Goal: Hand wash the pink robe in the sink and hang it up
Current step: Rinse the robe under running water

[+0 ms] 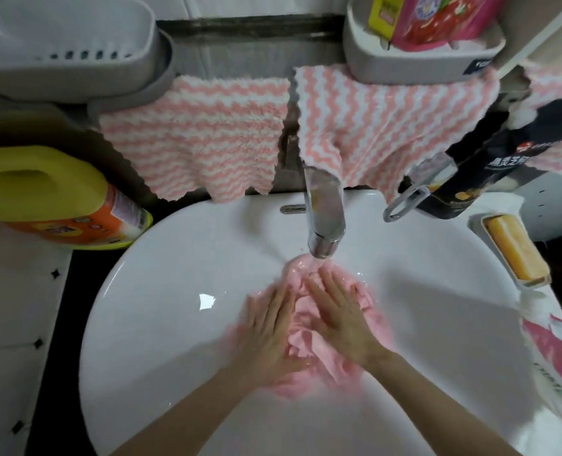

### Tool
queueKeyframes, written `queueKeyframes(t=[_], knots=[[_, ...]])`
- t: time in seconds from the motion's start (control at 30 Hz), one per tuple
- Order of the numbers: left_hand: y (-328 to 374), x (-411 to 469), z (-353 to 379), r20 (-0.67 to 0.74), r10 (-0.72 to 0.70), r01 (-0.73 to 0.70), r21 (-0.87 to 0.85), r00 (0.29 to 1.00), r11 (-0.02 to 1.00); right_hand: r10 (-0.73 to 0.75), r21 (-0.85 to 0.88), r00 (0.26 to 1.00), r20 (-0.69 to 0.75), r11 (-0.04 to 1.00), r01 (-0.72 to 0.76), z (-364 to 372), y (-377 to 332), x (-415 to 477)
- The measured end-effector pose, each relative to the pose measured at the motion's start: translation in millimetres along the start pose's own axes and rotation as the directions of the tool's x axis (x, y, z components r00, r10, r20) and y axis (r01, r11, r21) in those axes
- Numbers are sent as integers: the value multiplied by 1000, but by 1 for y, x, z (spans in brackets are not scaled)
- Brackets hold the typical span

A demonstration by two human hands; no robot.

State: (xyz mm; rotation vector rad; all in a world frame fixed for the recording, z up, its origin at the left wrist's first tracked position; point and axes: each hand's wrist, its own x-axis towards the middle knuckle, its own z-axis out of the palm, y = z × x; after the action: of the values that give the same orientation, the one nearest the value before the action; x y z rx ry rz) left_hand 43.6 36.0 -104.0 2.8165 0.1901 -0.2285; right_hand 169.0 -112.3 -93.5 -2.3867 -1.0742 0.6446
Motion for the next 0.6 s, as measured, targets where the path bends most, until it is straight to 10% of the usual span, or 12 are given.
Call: queueKeyframes(t=[0.23, 0.43, 0.6], knots=[[-1, -22, 2, 124, 72, -81, 66, 990, 995, 7, -418, 976, 216, 904, 86, -12, 9, -39], [6, -6, -25, -48, -153, 104, -534, 987, 839, 91, 109, 995, -52, 990, -85, -18, -13, -33], [4, -12, -82, 85, -162, 176, -673, 983, 718, 132, 530, 855, 501, 734, -425, -80, -21, -32]])
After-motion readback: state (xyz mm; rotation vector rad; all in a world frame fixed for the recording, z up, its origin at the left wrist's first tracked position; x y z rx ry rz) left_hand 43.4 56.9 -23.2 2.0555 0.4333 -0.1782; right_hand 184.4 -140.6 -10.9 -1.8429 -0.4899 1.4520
